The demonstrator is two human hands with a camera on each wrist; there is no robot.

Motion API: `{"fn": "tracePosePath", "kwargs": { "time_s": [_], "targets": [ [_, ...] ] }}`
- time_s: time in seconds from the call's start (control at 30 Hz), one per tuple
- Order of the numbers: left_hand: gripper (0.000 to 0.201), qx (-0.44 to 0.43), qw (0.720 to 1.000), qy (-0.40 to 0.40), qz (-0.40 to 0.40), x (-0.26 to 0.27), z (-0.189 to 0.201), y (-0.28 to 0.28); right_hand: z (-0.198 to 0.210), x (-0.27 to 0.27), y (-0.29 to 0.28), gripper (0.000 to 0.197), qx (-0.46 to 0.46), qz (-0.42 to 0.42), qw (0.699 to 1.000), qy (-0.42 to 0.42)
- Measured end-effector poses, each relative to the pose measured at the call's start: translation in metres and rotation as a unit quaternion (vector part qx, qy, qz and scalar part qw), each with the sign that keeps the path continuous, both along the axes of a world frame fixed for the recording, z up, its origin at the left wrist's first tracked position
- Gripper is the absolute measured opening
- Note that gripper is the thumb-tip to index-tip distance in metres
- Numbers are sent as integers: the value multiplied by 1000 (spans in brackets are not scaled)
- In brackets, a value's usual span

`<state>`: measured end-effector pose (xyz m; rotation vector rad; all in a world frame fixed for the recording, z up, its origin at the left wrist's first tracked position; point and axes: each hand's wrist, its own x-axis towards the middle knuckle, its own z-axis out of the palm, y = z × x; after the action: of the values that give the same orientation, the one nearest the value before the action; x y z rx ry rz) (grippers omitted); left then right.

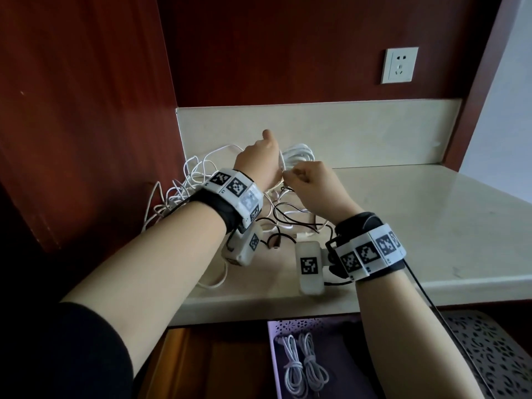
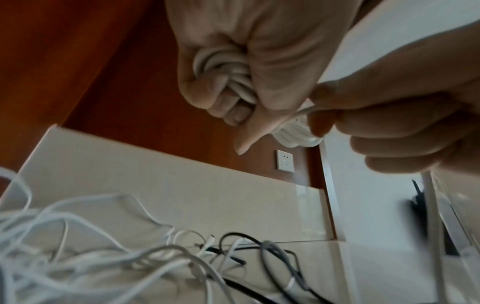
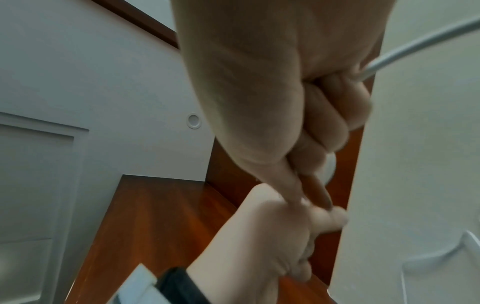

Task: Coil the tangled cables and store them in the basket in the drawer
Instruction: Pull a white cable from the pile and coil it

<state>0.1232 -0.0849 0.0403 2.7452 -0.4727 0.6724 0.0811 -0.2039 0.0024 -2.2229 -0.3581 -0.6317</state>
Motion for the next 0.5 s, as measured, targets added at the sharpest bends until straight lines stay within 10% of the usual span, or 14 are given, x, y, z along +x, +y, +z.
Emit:
{"fn": "tracePosePath", "kwargs": {
  "time_s": [0.27,0.5],
  "targets": [
    [23,233,968,-85,37,-1,-2,0,11,-10,-10,30,-141,7,990,15],
    [18,315,945,-78,-47,-11,-9,6,6,-3,-33,12,45,-42,994,-88]
  ]
}}
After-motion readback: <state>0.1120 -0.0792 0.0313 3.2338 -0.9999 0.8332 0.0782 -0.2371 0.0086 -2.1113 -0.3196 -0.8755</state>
